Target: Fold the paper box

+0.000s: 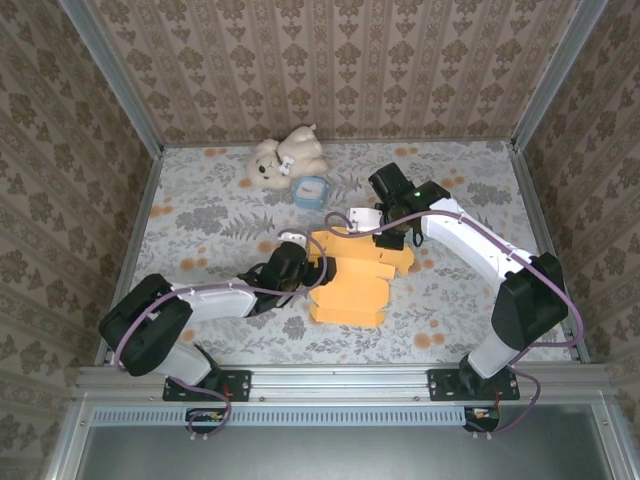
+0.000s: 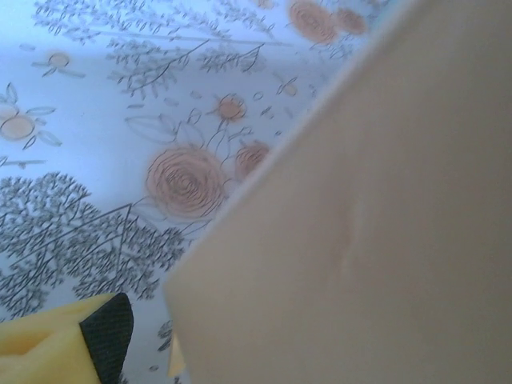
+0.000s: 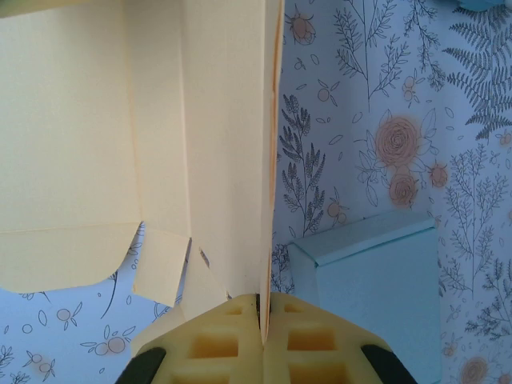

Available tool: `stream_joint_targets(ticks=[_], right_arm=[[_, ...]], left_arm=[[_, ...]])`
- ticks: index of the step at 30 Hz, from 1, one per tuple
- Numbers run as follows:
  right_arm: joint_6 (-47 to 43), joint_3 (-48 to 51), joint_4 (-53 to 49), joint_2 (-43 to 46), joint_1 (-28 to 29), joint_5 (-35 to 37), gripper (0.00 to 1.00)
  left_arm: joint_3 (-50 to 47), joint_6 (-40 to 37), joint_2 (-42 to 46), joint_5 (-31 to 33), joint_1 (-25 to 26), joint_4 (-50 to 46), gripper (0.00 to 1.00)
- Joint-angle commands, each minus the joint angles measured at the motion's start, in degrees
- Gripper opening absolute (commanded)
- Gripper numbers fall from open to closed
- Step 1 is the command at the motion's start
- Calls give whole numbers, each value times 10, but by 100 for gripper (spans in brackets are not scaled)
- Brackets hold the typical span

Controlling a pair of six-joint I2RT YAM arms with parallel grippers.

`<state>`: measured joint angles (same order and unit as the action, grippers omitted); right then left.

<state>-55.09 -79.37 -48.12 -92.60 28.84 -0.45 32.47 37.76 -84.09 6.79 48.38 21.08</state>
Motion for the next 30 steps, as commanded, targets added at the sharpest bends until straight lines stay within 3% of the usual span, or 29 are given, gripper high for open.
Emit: stream_joint_targets(ticks=[1, 12, 21, 30], right_arm=[[7, 2, -3, 1, -2, -17, 0], [29, 0, 15, -15, -5, 24, 0], [23, 19, 37, -16, -9, 8, 0], [-23, 91, 147, 19, -10, 23, 0]], left_arm=[[24, 12, -3, -21, 0, 33, 89], [29, 84, -9, -136, 12, 100, 88], [27, 122, -5, -117, 29, 117, 88], [-29, 16, 45, -80, 24, 84, 88]])
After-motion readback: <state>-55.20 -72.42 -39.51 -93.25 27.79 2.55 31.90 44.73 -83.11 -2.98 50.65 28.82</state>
